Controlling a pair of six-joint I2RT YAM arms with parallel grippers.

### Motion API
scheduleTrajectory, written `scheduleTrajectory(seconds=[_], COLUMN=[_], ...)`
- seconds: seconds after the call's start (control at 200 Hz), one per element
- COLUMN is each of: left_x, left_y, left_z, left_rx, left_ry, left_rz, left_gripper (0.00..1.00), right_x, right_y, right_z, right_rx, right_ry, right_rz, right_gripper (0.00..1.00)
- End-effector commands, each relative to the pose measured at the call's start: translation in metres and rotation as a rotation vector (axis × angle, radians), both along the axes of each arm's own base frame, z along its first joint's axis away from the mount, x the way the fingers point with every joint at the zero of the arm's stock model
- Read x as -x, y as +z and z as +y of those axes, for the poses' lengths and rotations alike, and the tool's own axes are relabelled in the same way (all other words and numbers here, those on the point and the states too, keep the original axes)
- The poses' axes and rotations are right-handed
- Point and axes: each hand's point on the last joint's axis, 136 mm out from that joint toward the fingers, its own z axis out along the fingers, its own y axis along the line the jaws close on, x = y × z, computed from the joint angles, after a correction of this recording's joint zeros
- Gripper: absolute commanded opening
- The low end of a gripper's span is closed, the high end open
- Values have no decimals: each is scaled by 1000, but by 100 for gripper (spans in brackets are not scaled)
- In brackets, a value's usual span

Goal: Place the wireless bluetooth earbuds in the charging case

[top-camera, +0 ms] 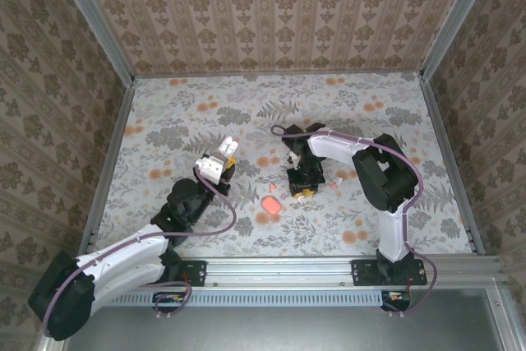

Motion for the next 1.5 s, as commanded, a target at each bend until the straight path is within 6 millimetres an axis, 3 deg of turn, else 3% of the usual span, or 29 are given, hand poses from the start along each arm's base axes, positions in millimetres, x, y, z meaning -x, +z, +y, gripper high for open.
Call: scheduleTrajectory(seconds=[0.0,0.17,0.34,0.53,0.75,0.76,0.805,0.93,1.1,1.49], left_x=[0,-1,-2,-6,-5,-5,-3,0,3,-3], left_y=[-4,-10,-23,-41,-34,-34,-31,-25,-19,-5], left_z=[3,0,-16,-47,-83,-85,-92,-105,-122,-137], left_rx=[11,2,-7,-2,17,14,12,11,12,53], left_ry=[9,-3,-70,-188,-334,-341,-371,-423,-487,-510], left_rz=[19,33,44,63,21,19,6,-34,-61,-63], left_gripper=[8,8,8,8,8,8,8,8,8,8], right_x=[5,-1,-16,-48,-71,-72,-74,-73,-66,-49], right_y=[-3,9,31,76,132,144,159,188,210,236], right_z=[1,1,8,20,19,19,19,20,20,33], right_rx=[0,-22,-115,-309,-486,-511,-555,-665,-766,-914], right_ry=[-9,-33,-112,-216,-232,-229,-225,-204,-180,-100], right_rz=[9,-53,-178,-444,-783,-823,-899,-1042,-1152,-1246], right_gripper=[26,25,25,26,26,26,26,26,26,26])
